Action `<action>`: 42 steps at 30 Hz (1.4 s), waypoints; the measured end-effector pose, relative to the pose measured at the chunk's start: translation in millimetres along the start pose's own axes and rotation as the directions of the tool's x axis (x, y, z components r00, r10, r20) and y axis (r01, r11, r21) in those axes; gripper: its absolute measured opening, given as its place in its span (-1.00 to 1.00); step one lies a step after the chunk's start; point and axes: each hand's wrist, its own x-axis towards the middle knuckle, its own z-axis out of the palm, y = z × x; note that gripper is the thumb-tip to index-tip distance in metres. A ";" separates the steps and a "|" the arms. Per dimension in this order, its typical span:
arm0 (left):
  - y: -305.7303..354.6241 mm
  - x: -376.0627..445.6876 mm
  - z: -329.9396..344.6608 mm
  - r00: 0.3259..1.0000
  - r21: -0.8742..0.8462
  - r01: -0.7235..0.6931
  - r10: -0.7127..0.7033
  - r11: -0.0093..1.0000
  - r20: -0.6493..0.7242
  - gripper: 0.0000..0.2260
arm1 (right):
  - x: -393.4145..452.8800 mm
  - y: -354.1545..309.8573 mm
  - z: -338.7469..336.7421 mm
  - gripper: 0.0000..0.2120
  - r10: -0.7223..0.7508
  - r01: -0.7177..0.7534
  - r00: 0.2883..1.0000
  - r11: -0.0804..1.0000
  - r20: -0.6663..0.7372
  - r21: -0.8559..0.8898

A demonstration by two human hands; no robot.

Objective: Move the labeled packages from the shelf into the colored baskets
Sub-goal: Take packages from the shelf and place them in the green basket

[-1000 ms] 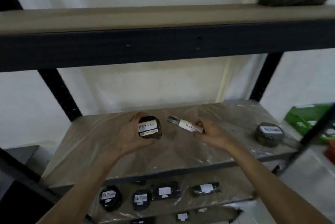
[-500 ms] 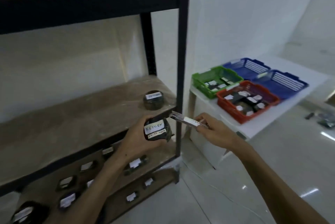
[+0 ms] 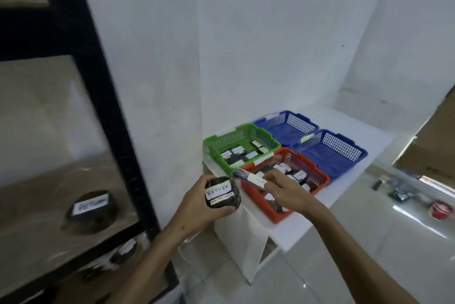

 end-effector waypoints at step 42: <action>-120.8 437.8 135.8 0.728 0.006 0.578 -0.513 0.816 -0.454 -0.26 | 614.0 130.0 48.5 -0.74 -0.300 0.414 0.840 0.893 0.451 -0.177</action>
